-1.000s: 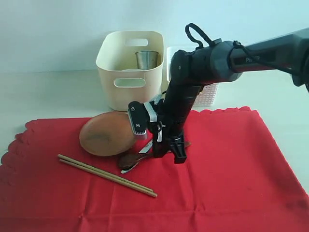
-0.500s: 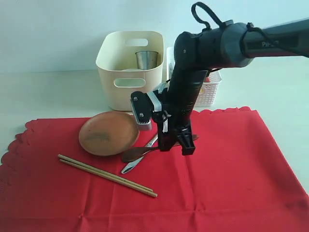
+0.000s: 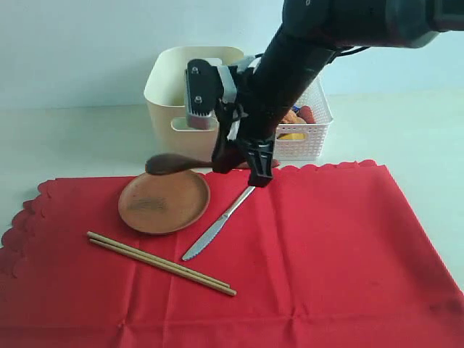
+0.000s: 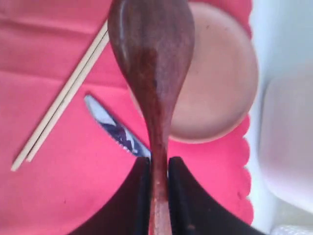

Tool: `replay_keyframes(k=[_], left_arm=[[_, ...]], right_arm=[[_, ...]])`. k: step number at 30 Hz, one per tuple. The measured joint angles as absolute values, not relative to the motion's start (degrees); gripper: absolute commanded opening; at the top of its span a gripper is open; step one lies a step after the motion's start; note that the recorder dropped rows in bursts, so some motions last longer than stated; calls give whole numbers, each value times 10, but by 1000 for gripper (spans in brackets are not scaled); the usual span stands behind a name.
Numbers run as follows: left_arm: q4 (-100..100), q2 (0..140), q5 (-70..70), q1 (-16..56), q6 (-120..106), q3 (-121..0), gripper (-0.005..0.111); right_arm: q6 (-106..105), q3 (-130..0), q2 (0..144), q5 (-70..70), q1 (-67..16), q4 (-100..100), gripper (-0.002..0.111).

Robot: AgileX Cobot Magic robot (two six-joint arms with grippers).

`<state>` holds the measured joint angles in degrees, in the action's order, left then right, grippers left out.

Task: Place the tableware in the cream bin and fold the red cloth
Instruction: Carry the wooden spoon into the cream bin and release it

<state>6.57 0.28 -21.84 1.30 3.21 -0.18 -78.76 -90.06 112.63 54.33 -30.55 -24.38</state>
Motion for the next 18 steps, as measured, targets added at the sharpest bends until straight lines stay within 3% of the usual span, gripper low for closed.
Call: replay_keyframes(k=[12, 18], left_arm=[[66, 3, -218, 13, 32, -2, 94], [66, 3, -218, 13, 32, -2, 94]], right_arm=[[-859, -1003, 1138, 513, -211, -557, 0], [-906, -1109, 1251, 511, -145, -762, 0]])
